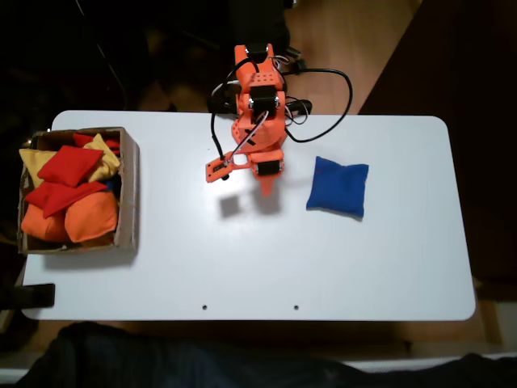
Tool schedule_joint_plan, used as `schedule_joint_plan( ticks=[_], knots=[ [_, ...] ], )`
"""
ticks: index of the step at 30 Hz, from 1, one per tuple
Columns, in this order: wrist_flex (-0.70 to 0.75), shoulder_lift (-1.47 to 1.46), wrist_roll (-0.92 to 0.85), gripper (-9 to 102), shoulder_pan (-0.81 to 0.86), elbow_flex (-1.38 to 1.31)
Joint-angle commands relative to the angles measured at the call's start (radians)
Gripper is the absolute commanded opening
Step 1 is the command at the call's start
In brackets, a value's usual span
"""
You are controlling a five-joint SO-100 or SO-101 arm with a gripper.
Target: Grasp a bag and put it in the box.
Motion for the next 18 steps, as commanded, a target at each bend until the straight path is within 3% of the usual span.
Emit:
schedule_joint_plan(
  ticks=[1, 18],
  knots=[
    [0.002, -0.006, -0.006, 0, -0.002, -0.040],
    [0.002, -0.006, -0.005, 1, 0.011, -0.040]
  ],
)
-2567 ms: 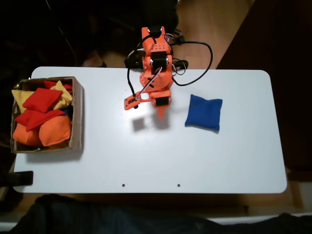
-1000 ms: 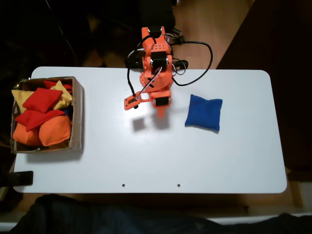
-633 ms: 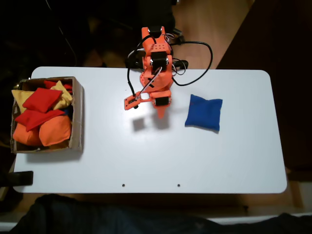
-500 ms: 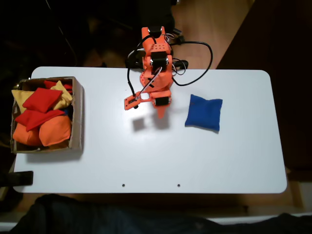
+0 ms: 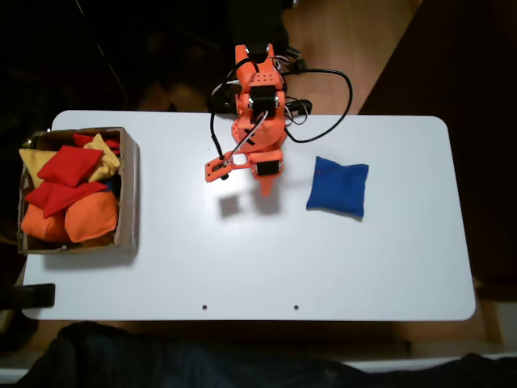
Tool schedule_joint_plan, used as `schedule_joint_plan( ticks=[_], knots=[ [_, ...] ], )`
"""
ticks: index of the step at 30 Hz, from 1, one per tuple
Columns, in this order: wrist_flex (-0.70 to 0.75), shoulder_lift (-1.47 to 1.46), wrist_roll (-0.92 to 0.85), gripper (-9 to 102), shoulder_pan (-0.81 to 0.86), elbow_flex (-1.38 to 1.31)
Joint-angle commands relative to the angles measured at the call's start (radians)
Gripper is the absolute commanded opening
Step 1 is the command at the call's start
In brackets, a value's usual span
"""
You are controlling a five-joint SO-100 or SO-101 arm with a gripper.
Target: Grasp a bag and put it in the box.
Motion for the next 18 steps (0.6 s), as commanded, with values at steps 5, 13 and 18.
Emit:
schedule_joint_plan(
  ticks=[5, 13, 18],
  knots=[
    [-0.025, -0.006, 0.005, 0, 0.006, -0.041],
    [-0.075, -0.063, 0.005, 0, -0.012, -0.115],
    [-0.081, -0.143, 0.006, 0, -0.051, -0.209]
  ],
)
